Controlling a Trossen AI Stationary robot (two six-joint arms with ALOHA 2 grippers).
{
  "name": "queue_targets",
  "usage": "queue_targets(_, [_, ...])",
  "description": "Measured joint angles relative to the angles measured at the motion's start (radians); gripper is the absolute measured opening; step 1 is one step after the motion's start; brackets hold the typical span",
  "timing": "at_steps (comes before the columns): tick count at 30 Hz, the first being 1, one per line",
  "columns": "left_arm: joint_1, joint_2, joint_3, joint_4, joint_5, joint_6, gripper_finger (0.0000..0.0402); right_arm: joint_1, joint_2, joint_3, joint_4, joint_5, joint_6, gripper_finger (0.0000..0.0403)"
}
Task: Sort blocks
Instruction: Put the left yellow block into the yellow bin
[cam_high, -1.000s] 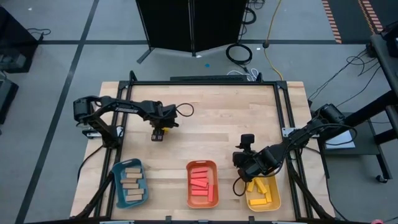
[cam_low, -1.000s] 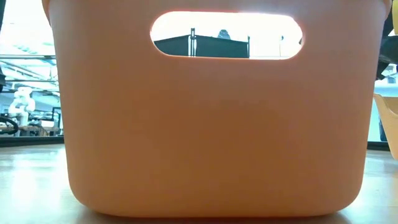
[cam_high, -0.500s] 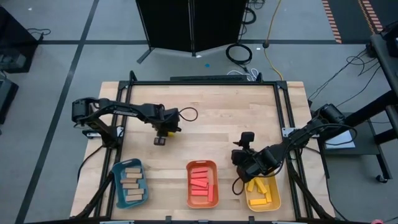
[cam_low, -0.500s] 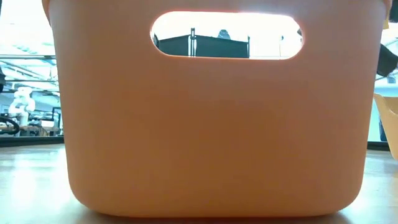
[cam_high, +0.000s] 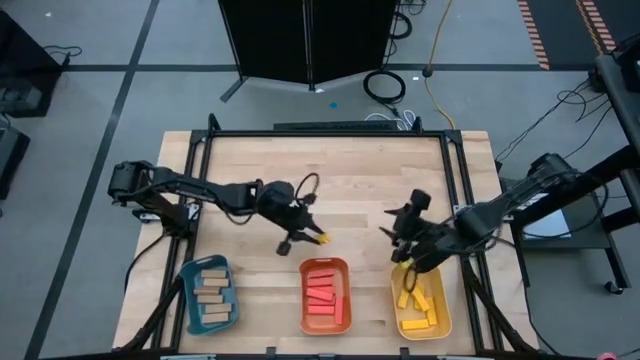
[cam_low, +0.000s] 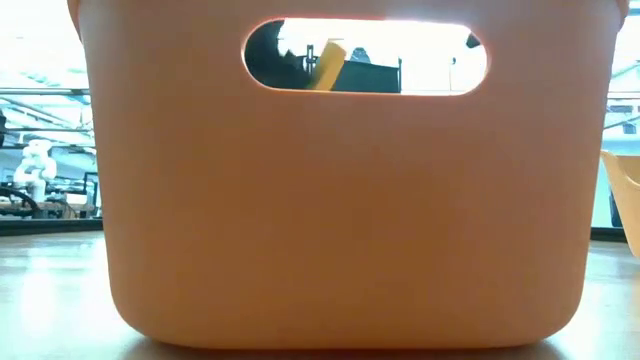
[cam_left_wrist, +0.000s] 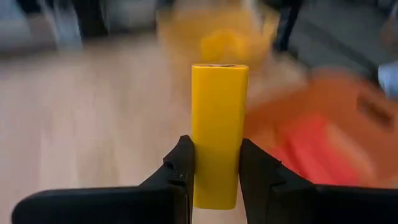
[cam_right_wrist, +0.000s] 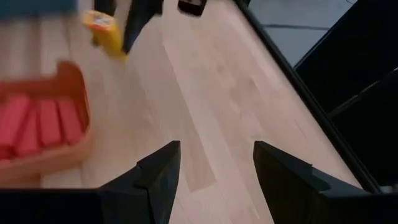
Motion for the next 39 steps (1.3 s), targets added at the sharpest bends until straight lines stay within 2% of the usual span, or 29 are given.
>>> queue_targets(6, [-0.092,0.129,0.004,0.656,-0.006,0.003,0.0069,-0.002,-0.146,0.001,0.001,0.002,0.003,0.0198])
queue_targets(9, [-0.110,0.230,0.025,0.820,-0.010,0.007,0.0069,-0.002,-0.194,0.001,0.001,0.027,0.002,0.0198])
queue_targets(12, [-0.114,0.342,0.097,0.873,-0.041,0.007,0.0069,-0.002,-0.236,0.001,0.001,0.080,0.001,0.0198])
queue_targets(17, [-0.119,0.559,0.351,0.816,-0.096,-0.044,0.0069,-0.008,-0.283,0.001,0.001,0.162,0.000,0.0198])
queue_targets(20, [-0.129,0.675,0.522,0.700,-0.125,-0.099,0.0069,-0.015,-0.297,0.001,0.001,0.161,0.001,0.0198])
queue_targets(30, [-0.192,0.983,1.001,0.382,-0.220,-0.078,0.0069,-0.020,-0.299,0.001,-0.001,0.157,0.004,0.0198])
queue_targets(34, [-0.213,1.044,1.101,0.301,-0.229,-0.067,0.0069,-0.020,-0.299,0.001,-0.001,0.157,0.004,0.0198])
queue_targets(39, [-0.221,1.063,1.108,0.288,-0.228,-0.042,0.0069,-0.020,-0.299,0.001,-0.001,0.157,0.004,0.0198])
